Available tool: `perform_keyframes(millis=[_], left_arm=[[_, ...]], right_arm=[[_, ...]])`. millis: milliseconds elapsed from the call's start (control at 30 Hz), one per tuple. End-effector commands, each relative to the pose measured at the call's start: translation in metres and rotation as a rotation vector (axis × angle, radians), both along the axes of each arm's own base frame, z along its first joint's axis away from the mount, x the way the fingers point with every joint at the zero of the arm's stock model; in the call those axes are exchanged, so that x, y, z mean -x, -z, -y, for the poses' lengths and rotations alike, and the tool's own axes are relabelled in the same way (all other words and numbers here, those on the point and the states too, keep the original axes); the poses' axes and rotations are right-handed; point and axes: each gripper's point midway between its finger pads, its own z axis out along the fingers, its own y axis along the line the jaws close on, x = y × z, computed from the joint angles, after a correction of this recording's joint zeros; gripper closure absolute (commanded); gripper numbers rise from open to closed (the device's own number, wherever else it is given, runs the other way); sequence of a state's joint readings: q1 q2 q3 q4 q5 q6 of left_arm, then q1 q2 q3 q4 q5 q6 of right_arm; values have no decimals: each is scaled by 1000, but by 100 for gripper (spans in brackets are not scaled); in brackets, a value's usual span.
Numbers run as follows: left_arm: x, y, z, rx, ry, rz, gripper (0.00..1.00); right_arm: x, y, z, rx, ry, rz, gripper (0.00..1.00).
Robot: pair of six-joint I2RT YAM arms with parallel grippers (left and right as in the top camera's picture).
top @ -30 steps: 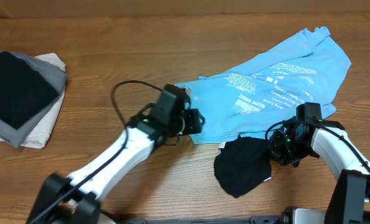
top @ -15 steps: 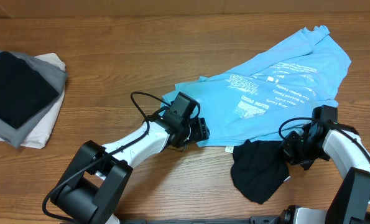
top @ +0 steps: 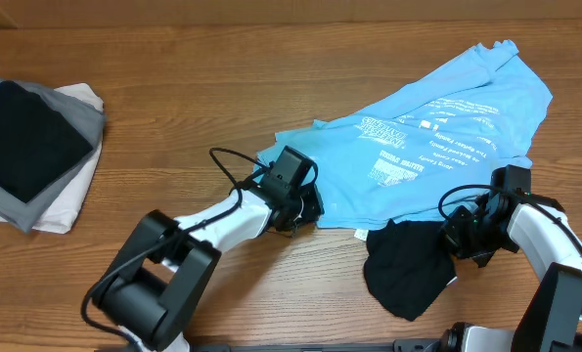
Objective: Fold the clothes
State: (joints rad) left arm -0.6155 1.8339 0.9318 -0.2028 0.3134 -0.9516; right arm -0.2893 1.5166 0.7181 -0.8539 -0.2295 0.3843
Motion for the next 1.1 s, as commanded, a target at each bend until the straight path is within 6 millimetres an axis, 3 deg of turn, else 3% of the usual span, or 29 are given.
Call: perform_keyframes(millis=[0, 67, 133, 233, 267, 367, 400, 633, 800, 833, 867, 1000, 1067], left_arm=[[-14, -3, -1, 22, 14, 28, 96], [-33, -21, -14, 18, 15, 80, 96], [-57, -43, -44, -22, -39, 124, 96], [-125, -108, -129, -50, -184, 293, 96], [-140, -120, -152, -55, -231, 330, 96], [-160, -136, -193, -67, -319, 372, 96], [-166, -141, -216, -73, -369, 383, 96], [-175, -145, -265, -136, -437, 432, 96], [-188, -161, -271, -153, -410, 527, 96], [-196, -176, -273, -177, -372, 584, 89], [-199, -184, -274, -194, -357, 611, 89], [-208, -217, -293, -277, -396, 656, 96], [-211, -235, -298, -279, -411, 673, 94]], right_arm=[[-2, 2, 7, 32, 10, 10, 96], [-7, 2, 12, 38, 23, 30, 96], [-14, 0, 23, 49, 62, 61, 96], [-21, -10, 62, 93, 188, 94, 96], [-22, -13, 75, 109, 230, 101, 96], [-22, -24, 105, 130, 331, 126, 96], [-20, -30, 120, 136, 402, 131, 96], [-8, -35, 155, 151, 583, 143, 96], [-6, -35, 155, 148, 587, 137, 94], [-7, -35, 154, 140, 586, 140, 90], [-8, -36, 154, 138, 586, 148, 86], [-14, -42, 159, 145, 586, 168, 85], [-21, -49, 158, 121, 582, 195, 83]])
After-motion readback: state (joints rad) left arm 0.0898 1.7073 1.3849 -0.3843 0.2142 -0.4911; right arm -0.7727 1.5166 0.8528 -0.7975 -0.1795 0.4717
